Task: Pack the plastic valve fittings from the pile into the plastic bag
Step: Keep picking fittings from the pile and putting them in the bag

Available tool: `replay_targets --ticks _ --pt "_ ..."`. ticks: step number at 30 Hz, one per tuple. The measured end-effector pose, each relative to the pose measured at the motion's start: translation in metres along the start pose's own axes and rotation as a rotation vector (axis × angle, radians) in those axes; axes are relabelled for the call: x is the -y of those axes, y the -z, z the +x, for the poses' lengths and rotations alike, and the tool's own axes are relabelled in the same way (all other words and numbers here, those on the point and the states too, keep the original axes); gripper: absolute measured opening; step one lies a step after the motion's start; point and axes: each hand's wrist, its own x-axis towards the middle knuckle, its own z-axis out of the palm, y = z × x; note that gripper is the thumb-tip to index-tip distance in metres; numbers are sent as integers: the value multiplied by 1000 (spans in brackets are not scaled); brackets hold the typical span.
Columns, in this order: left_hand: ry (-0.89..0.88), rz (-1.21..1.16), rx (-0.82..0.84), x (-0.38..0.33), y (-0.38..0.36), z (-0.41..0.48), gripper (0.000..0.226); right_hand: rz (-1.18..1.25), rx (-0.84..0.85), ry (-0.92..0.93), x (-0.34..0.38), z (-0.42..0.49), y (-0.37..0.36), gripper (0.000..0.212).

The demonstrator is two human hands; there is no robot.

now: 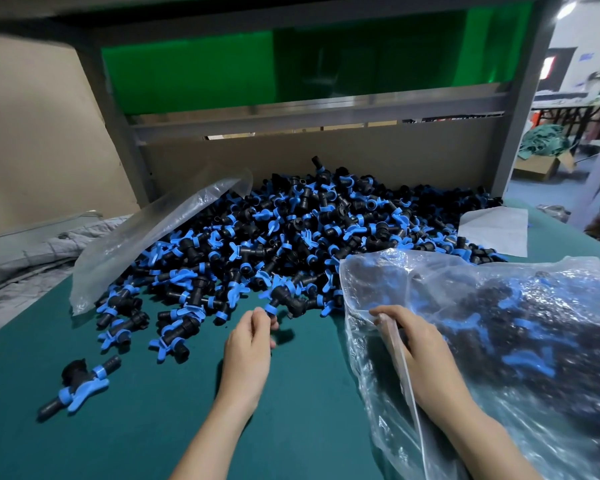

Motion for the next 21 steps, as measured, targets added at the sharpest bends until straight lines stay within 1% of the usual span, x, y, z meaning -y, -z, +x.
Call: replay_targets --ticks 4,5,10,13,21 --pt "-5 -19 50 1 1 2 10 -2 -1 5 0 0 0 21" --pt "-2 -38 53 1 1 2 8 1 -2 6 0 0 0 21" --pt "-37 -64 44 1 2 3 10 27 2 3 1 0 1 20" --pt "-28 -75 52 2 2 3 13 32 6 0 1 0 1 20" --pt "-29 -19 62 2 1 3 25 45 13 1 3 0 2 21"
